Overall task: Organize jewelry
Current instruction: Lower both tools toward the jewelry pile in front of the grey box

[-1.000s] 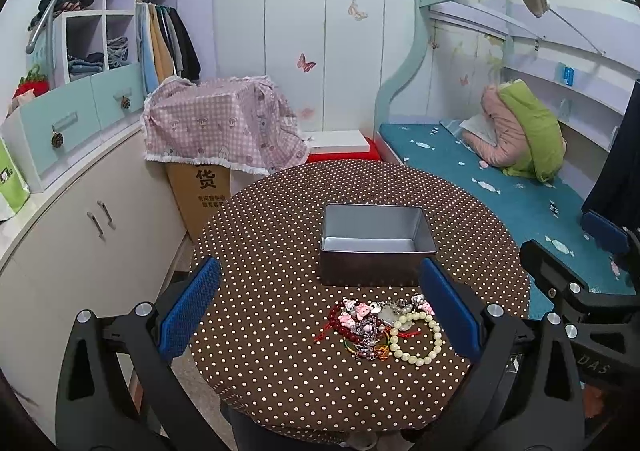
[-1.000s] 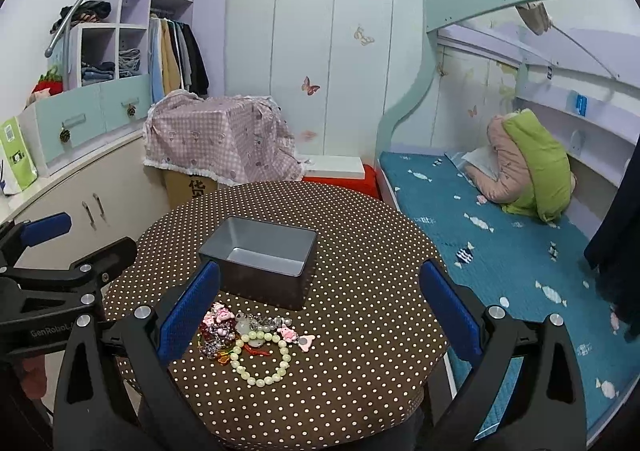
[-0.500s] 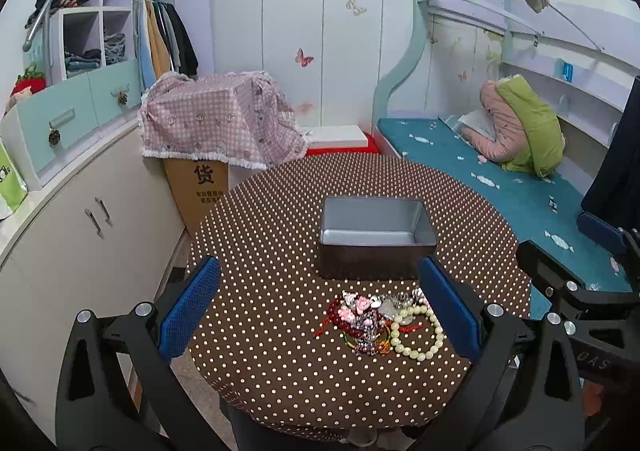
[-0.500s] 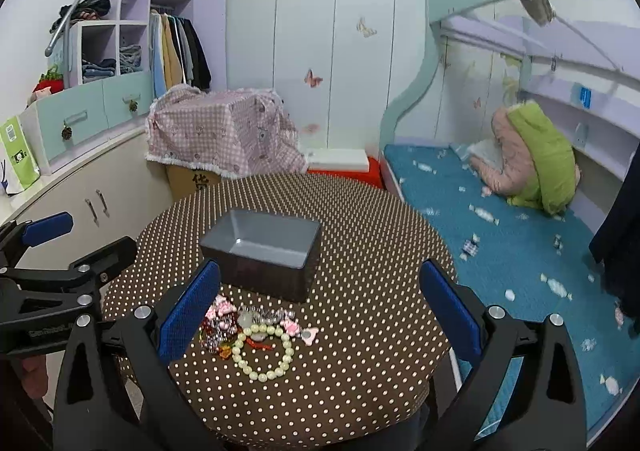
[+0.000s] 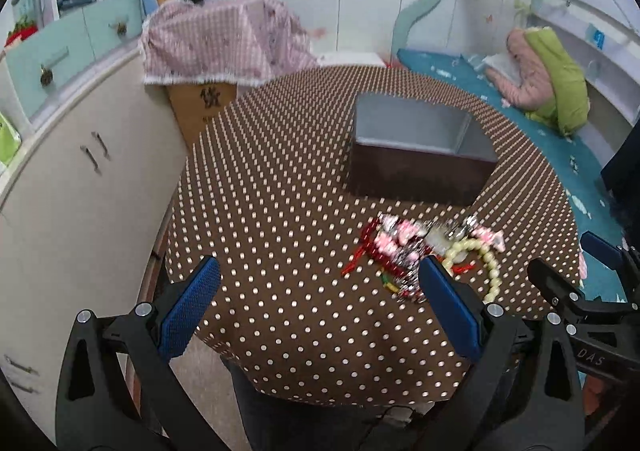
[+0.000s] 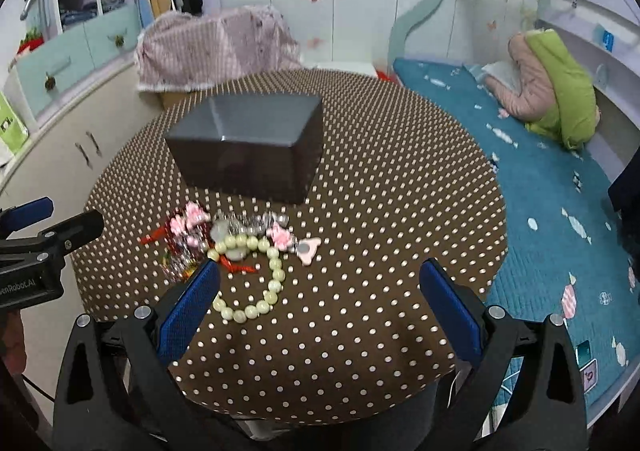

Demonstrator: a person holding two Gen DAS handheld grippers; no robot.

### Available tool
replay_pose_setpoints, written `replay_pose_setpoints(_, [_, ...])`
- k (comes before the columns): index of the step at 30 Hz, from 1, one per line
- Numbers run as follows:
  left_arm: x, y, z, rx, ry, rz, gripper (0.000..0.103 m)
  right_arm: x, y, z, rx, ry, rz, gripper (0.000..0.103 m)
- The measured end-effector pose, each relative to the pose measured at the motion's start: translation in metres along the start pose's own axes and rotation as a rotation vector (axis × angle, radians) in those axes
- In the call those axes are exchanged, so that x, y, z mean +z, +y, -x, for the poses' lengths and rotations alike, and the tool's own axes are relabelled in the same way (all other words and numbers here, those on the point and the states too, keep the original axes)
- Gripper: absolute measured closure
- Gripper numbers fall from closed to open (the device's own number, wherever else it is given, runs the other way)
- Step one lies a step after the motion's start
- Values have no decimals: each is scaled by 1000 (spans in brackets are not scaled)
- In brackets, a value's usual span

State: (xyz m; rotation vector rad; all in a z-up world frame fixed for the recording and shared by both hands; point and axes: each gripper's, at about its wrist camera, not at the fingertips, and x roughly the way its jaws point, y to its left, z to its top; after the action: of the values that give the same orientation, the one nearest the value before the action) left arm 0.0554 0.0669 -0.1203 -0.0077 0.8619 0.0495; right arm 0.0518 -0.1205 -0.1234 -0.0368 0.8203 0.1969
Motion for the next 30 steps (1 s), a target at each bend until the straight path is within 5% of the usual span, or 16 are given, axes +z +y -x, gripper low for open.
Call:
replay_pose_setpoints(5, [-4,6,-30,-5,93,39,5,-4,4,-17,7,42,22,9])
replay_pose_setpoints(14, [2,12,-59,-13,136,68,5,-7,11,-42,10,124,60,44])
replay_pose_setpoints(23, [18,14,-88,-5,167,79,6,-3,11,-51,18,123,82,67])
replay_pose_setpoints(26, [20,9,-95,-25,180,72,22,1,8,-52,14,124,79,73])
replay_pose_setpoints(30, [26,6,-104,-54,187,62,25,2,6,-54,14,121,82,78])
